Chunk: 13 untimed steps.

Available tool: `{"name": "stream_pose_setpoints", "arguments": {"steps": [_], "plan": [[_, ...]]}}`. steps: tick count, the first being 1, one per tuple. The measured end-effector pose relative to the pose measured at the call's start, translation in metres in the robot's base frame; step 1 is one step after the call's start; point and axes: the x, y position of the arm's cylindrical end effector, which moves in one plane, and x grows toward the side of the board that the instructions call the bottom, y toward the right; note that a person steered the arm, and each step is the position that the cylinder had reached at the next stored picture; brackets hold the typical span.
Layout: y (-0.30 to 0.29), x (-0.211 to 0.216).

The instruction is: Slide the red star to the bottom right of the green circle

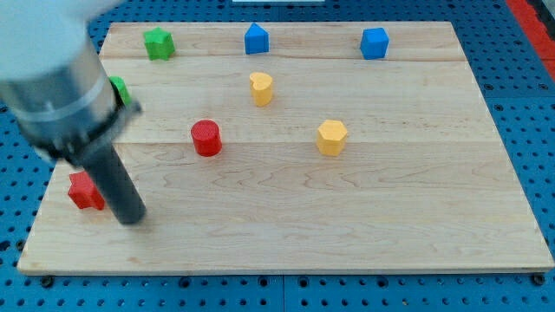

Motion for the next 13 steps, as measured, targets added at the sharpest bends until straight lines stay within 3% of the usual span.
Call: {"name": "stream_pose_setpoints", "arguments": {"steps": [1, 2, 3, 4, 5, 6, 7, 8, 9, 10, 11, 12, 13], "plan": [[-0.022, 0.025], [-0.041, -0.040], [-0.050, -0.061], [-0.068, -0.006], [-0.110, -0.079], [-0.037, -0.088], [-0.058, -0.091], [-0.019, -0.089], [0.002, -0.120], [-0.016, -0.150], [-0.008, -0.087], [0.083, -0.024], [0.204, 0.004]]}}
